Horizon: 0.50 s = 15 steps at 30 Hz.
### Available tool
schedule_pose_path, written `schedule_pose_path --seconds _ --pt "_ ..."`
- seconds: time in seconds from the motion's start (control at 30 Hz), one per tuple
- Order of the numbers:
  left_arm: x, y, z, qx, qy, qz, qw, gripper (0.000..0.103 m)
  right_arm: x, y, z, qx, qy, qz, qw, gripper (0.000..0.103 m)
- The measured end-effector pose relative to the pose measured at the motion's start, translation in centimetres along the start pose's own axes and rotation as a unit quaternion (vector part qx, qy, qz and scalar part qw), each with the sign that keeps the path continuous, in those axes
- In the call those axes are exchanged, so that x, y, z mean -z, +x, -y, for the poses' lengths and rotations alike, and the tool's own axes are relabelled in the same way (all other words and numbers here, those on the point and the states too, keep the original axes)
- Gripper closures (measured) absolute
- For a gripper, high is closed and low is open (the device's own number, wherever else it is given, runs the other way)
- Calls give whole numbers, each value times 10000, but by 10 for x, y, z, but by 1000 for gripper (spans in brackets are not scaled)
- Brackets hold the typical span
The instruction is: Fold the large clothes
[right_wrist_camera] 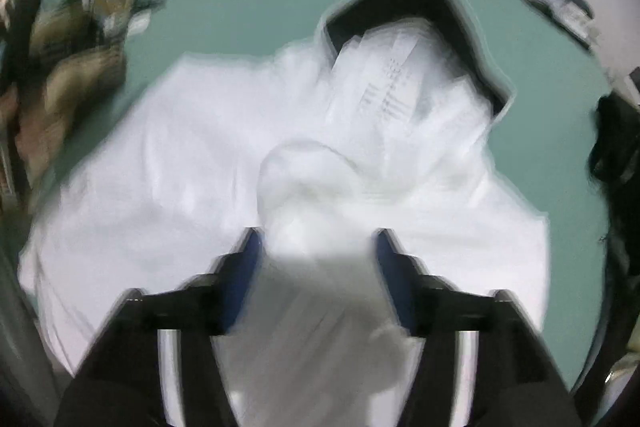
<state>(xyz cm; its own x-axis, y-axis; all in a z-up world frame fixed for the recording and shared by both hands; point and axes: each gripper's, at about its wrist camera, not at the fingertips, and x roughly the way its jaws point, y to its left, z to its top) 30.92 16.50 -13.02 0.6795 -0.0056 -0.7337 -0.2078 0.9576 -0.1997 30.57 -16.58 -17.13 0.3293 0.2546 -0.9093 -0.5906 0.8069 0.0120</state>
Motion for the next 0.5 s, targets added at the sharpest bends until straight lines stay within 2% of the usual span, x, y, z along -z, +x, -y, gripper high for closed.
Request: schedule_pose_path --seconds 0.07,0.17,0.37,0.5 --pt "-1 -2 1 17 63 -45 10000 54 13 8 -7 -65 -58 -150 9998 39" --pt "-1 0 -1 -46 97 -122 9999 54 13 3 -4 59 34 7 10000 39" --pt "-1 10 -10 -131 -56 -296 9995 54 -25 -7 39 451 686 375 9959 39" --pt "-5 9 -10 -81 -87 -266 9996 54 -47 20 60 478 1324 174 9899 39"
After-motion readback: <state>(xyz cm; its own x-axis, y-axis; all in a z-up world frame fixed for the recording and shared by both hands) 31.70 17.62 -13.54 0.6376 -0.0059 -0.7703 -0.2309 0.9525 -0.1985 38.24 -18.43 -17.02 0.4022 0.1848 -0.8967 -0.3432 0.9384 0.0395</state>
